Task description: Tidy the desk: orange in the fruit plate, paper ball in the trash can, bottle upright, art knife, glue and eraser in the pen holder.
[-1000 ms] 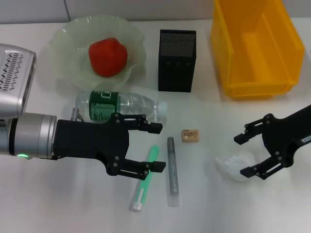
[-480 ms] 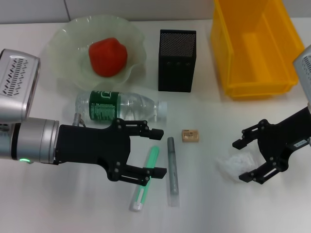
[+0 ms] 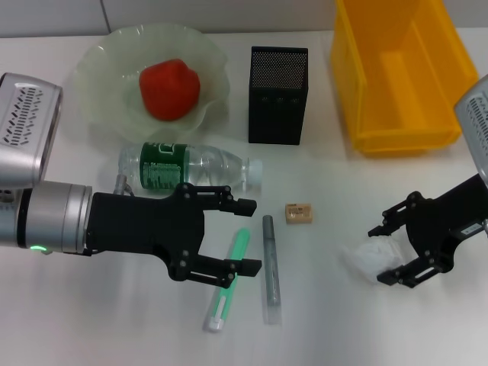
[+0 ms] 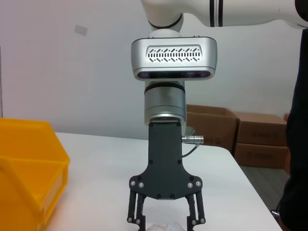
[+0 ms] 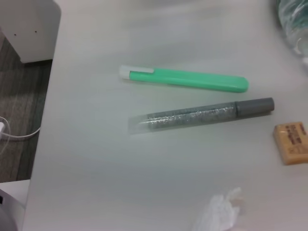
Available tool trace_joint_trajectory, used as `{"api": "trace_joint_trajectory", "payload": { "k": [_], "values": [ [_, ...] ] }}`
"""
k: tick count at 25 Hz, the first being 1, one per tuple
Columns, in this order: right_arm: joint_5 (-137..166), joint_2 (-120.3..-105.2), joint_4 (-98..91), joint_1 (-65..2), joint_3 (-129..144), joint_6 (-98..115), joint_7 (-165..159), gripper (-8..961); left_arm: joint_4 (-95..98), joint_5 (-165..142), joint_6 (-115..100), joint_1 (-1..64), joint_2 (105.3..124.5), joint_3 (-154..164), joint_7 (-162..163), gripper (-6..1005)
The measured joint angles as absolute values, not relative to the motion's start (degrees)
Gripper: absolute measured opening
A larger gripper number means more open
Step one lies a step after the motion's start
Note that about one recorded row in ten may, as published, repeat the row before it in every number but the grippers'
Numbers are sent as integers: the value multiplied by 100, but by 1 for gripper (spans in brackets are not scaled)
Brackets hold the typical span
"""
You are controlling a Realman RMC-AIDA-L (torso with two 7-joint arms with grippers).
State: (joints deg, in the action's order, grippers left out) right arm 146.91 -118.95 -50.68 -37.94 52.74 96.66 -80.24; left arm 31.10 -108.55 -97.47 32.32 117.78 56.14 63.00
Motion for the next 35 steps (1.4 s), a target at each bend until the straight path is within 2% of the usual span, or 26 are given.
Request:
{"api": "trace_joint_trajectory", "payload": {
  "k": [2, 9, 11, 15, 21, 28, 35],
  "values": [
    [14686, -11895, -5105, -3784, 5246, 9671, -8024, 755, 3111, -10855, -9746, 3237, 11777, 5607, 6301, 797],
    [14623, -11888, -5118, -3761, 5191, 9712, -8023, 572, 3115, -10851, -9719, 3247, 11773, 5606, 6302, 794],
    [14517, -11860, -5166, -3727, 5076, 9788, -8023, 567, 3117, -10844, -9719, 3247, 11776, 5606, 6301, 793],
    [13609, -11589, -5215, -3426, 4206, 10210, -7872, 570, 3116, -10822, -9700, 3234, 11777, 5580, 6272, 791],
    [12539, -11488, -4813, -2967, 3409, 10136, -7296, 592, 3083, -10810, -9696, 3232, 11791, 5354, 6238, 788],
    [11343, -11470, -4013, -2602, 2330, 9955, -6579, 618, 3008, -10770, -9684, 3238, 11850, 5068, 6153, 785],
    [10644, -11512, -3669, -2623, 2118, 9249, -6433, 645, 2826, -10668, -9696, 3247, 11851, 5024, 6019, 782]
  ]
}}
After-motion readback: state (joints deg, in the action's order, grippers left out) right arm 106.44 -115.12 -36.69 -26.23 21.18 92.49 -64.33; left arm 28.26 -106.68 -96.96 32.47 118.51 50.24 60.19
